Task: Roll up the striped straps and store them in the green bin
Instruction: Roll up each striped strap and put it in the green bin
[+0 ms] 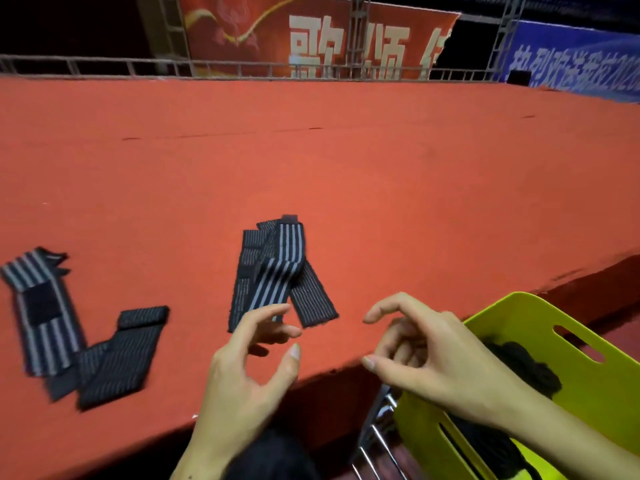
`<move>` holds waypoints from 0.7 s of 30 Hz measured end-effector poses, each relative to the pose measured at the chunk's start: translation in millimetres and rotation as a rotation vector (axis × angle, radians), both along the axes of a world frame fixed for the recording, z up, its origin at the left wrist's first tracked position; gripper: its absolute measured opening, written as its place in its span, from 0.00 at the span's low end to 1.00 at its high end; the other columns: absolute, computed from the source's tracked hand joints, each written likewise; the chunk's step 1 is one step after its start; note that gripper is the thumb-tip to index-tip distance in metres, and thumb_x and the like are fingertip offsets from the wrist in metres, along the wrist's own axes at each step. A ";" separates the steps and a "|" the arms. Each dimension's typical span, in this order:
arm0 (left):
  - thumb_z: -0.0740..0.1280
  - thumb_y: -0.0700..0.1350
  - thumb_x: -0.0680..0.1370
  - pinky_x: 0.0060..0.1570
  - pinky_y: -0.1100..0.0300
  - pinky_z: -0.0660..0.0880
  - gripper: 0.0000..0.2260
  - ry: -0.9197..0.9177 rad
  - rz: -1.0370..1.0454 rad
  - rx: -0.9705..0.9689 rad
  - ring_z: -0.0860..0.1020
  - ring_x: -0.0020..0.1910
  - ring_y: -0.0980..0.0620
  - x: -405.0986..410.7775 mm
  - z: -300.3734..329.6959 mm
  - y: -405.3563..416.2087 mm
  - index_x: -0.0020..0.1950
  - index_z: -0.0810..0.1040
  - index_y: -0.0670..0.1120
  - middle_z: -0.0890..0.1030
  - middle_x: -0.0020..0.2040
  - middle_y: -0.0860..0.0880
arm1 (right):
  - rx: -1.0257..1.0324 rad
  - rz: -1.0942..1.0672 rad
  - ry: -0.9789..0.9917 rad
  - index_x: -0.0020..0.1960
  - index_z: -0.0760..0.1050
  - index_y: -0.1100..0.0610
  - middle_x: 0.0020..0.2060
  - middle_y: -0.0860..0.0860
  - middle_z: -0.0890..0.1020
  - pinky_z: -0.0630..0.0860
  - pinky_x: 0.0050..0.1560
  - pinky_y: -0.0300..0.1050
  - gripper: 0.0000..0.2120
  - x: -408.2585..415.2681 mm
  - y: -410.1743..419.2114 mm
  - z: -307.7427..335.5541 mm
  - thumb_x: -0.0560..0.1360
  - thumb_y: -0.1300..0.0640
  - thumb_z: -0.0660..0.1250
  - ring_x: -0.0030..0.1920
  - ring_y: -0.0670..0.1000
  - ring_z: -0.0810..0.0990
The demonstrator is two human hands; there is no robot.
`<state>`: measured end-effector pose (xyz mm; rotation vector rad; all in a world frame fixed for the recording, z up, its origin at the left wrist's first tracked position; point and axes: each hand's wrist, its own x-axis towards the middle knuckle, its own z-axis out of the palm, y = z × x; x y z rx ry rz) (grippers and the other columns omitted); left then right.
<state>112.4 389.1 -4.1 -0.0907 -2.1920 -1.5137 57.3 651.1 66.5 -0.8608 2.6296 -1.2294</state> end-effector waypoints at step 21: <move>0.79 0.42 0.76 0.51 0.63 0.76 0.21 -0.202 0.498 -0.040 0.85 0.54 0.58 20.8 -33.2 -241.0 0.64 0.80 0.59 0.88 0.52 0.60 | 0.098 0.356 -0.008 0.59 0.73 0.40 0.42 0.40 0.86 0.81 0.47 0.50 0.15 -79.4 -254.5 -31.6 0.78 0.42 0.75 0.40 0.47 0.84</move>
